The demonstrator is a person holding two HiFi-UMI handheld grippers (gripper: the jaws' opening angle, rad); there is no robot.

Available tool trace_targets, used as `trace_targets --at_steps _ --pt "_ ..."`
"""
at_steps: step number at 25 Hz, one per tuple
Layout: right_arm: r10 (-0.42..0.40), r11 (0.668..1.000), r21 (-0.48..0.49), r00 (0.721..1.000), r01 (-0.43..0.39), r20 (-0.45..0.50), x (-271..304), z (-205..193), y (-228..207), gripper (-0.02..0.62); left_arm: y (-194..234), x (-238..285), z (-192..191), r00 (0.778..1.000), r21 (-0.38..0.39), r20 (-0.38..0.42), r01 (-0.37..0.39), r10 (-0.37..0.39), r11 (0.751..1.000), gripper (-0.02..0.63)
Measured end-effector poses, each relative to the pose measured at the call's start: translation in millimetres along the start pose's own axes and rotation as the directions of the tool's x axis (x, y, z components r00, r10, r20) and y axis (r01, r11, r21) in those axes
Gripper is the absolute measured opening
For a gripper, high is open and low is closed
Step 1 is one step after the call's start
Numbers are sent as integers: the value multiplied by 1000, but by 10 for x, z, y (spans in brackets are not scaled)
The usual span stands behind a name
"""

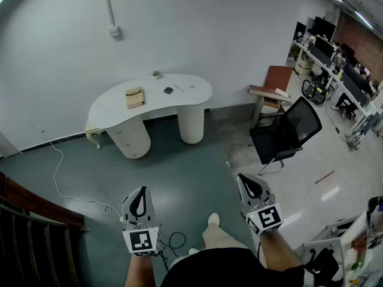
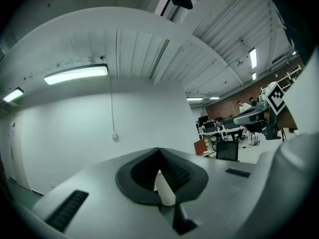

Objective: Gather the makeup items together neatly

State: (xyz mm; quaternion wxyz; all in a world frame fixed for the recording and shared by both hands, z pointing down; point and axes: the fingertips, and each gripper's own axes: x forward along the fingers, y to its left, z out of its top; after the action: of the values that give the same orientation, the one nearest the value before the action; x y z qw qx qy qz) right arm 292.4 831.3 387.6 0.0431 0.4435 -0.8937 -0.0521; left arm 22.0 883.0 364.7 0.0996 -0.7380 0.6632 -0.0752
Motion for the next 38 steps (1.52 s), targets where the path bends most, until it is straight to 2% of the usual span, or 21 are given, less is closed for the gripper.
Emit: trace_targets --at_steps 5,10,15,16,17,18,22,32,38 --pt "10 1000 -2 1000 -10 -4 -27 55 45 17 -82 -34 25 1000 1 -8 13 -13 1000 21" --pt "29 999 -28 1000 -29 0 31 125 105 17 22 -56 0 1000 -7 -29 3 -3 1000 21" --pt "54 998 -30 998 -55 -22 184 37 209 32 136 -67 -258 994 11 -108 15 -13 1000 21" --pt "67 997 -28 997 -68 -35 233 -7 222 110 166 -44 -285 994 10 -107 11 -10 1000 21" --pt "80 996 -25 995 -82 -51 292 -60 221 216 197 -1 -306 995 7 -103 6 -5 1000 21" --pt "89 996 -20 994 -90 -65 355 -112 205 251 229 55 -326 995 2 -101 1 0 1000 21" --pt "80 997 -7 995 -81 -65 668 -210 8 282 350 394 -397 995 -21 -96 -12 9 1000 21" --pt "58 998 40 996 -56 -61 1626 -333 -818 285 290 1633 -432 994 -28 -105 33 -36 999 21" --pt "67 996 64 996 -63 -58 2113 -399 -1340 285 279 2304 -322 994 -10 -107 15 -16 1000 21"
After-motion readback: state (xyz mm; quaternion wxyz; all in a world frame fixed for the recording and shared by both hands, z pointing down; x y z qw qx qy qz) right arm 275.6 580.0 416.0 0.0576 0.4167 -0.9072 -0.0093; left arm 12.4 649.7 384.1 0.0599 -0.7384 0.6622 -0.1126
